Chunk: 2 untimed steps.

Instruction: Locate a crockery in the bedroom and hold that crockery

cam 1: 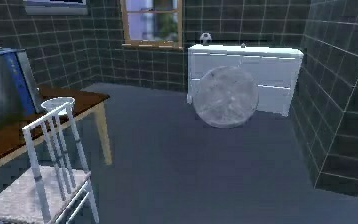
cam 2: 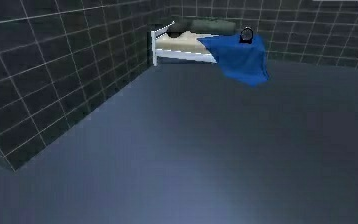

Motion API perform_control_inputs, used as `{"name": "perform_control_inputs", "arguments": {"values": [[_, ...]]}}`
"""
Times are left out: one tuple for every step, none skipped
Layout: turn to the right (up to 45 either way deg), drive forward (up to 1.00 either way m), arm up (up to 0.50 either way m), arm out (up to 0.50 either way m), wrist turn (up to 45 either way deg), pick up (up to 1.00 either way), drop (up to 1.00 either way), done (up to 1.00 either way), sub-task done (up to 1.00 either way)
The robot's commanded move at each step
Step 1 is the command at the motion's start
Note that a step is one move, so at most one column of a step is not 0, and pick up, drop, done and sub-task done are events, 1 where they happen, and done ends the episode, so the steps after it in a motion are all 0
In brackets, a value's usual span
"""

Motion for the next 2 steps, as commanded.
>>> {"name": "perform_control_inputs", "arguments": {"values": [[0.0, 0.65, 0.0, 0.0, 0.0, 0.0, 0.0, 0.0, 0.0], [-45.0, 0.0, 0.0, 0.0, 0.0, 0.0, 0.0, 0.0, 0.0]]}}
